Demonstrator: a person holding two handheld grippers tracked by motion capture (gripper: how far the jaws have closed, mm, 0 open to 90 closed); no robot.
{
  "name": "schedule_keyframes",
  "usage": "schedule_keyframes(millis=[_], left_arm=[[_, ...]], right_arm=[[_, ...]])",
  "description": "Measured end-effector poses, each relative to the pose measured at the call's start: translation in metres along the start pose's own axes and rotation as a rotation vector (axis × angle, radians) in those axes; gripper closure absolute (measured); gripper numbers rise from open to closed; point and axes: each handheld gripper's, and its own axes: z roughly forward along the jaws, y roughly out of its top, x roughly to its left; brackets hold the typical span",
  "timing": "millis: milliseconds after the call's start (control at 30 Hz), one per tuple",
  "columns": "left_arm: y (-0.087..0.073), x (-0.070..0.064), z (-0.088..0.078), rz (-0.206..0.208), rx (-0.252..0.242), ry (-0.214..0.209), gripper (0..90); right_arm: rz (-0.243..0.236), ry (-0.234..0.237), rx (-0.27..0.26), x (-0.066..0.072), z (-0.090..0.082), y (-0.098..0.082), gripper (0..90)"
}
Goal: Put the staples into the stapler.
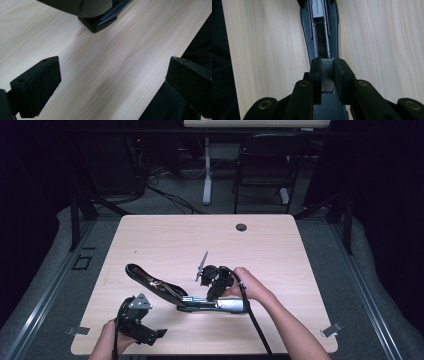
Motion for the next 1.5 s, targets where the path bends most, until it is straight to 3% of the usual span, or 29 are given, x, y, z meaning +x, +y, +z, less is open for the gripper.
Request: schedule_keyframes(millis=[900,1500], left_arm=[[0.0001,-0.0002,0.001,0.003,0.007,-0.001,0.2],[0.0001,-0.0002,0.0017,0.005,0.015,-0.002,0.2]], right_arm=[[-0.048,0.029,0.036,-0.0023,0.0046,0.0009,76.3],[-0.038,0.034,0.008,-0.0041,0.0026,-0.0015,72.6]])
